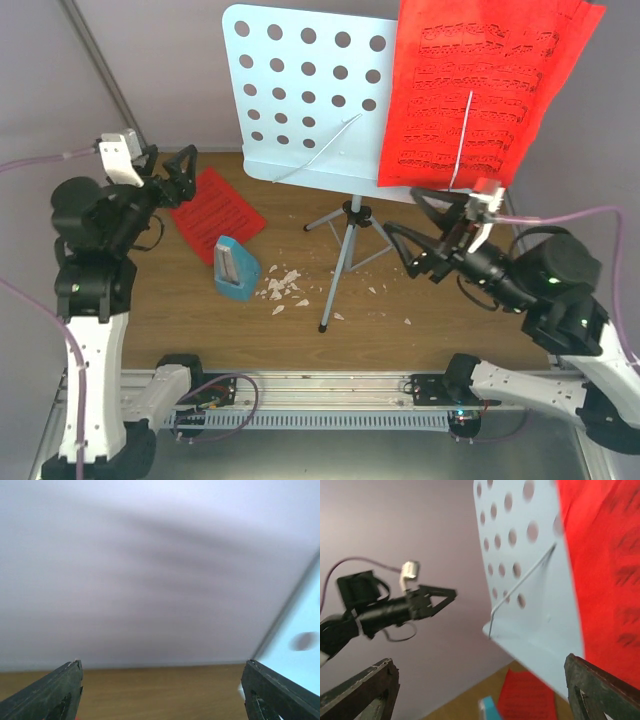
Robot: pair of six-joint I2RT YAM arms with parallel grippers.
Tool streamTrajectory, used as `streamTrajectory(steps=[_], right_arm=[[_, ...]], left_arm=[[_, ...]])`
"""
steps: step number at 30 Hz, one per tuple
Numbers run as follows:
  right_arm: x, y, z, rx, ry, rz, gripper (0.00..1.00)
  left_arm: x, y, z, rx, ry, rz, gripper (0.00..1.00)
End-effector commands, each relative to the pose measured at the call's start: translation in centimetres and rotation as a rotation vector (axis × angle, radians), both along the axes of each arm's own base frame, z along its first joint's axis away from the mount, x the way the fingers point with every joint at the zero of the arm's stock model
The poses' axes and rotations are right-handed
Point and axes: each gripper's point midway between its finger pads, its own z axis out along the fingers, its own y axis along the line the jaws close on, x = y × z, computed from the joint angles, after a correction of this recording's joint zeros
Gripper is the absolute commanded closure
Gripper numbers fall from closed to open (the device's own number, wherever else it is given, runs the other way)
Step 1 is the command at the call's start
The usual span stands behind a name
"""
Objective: Pack up the instrument practice props
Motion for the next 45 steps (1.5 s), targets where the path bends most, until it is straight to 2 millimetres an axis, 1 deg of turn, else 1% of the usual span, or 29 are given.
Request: streamTrajectory(steps=[1, 3, 5, 6, 9, 10, 12, 14, 17, 18, 20, 24, 26, 28, 30, 33, 35, 39, 43, 45], right_arm=[[0.3, -3.0, 2.8, -0.018, -0.111, -0.132, 0.11], [0.1, -3.9, 4.2, 0.0, -0.157, -0.16, 0.11], [-0.2, -5.0, 5.6, 0.019, -0.206, -0.192, 0.11], [-0.1, -5.6, 6.2, 0.028, -0.223, -0.221, 0.11], [0.4, -8.0, 7.4, 0.062, -0.255, -0.337, 0.11], [0.6, -8.7, 7.7, 0.073, -0.261, -0.374, 0.11], [0.8, -10.0, 8.1, 0.1, -0.26, -0.429, 0.11], [1.2, -10.9, 8.2, 0.09, -0.264, -0.49, 0.11], [2.6, -11.5, 7.3, 0.067, -0.203, -0.574, 0.11], [3.2, -11.7, 6.8, 0.052, -0.177, -0.608, 0.11], [4.2, -11.9, 5.7, 0.035, -0.119, -0.661, 0.12], [5.9, -11.8, 3.7, -0.046, -0.021, -0.751, 0.14], [6.1, -11.6, 3.2, -0.056, 0.0, -0.751, 0.16], [6.0, -11.6, 2.9, -0.04, 0.015, -0.742, 0.2], [5.9, -11.6, 2.6, -0.026, 0.025, -0.731, 0.25], [6.0, -10.8, 2.1, -0.018, 0.036, -0.703, 0.31], [6.3, -10.4, 1.6, -0.028, 0.046, -0.706, 0.35], [6.7, -10.1, 1.3, -0.03, 0.058, -0.722, 0.44], [6.8, -10.0, 1.2, -0.016, 0.056, -0.718, 0.53], [6.7, -9.9, 1.2, -0.008, 0.056, -0.71, 0.54]], left_arm=[[-3.8, -3.4, 4.7, -0.072, -0.102, -0.191, 0.15], [-5.3, -5.0, 6.6, -0.075, -0.149, -0.294, 0.15], [-6.4, -6.8, 7.6, -0.059, -0.159, -0.419, 0.15], [-6.6, -7.3, 8.0, -0.05, -0.16, -0.455, 0.15], [-6.7, -8.2, 8.0, -0.04, -0.149, -0.529, 0.15], [-6.9, -9.0, 8.0, -0.043, -0.148, -0.57, 0.15], [-7.0, -9.9, 7.9, -0.05, -0.147, -0.616, 0.15], [-6.8, -10.7, 7.8, -0.055, -0.141, -0.646, 0.16], [-6.1, -12.7, 7.0, -0.058, -0.111, -0.697, 0.17], [-6.0, -13.6, 6.8, -0.06, -0.101, -0.722, 0.17], [-5.9, -15.7, 6.5, -0.054, -0.091, -0.758, 0.18], [-6.7, -20.6, 6.6, -0.039, -0.084, -0.844, 0.18], [-7.3, -23.0, 6.9, -0.027, -0.088, -0.886, 0.18], [-7.8, -24.9, 7.5, -0.017, -0.101, -0.91, 0.18], [-8.1, -26.3, 8.0, -0.013, -0.118, -0.92, 0.19], [-8.0, -27.7, 8.8, -0.017, -0.143, -0.906, 0.2], [-7.9, -28.3, 9.5, -0.02, -0.171, -0.89, 0.2], [-8.1, -29.4, 10.7, -0.032, -0.213, -0.893, 0.2], [-7.3, -29.7, 11.1, -0.025, -0.235, -0.854, 0.21], [-6.9, -30.0, 11.2, -0.02, -0.239, -0.843, 0.21]])
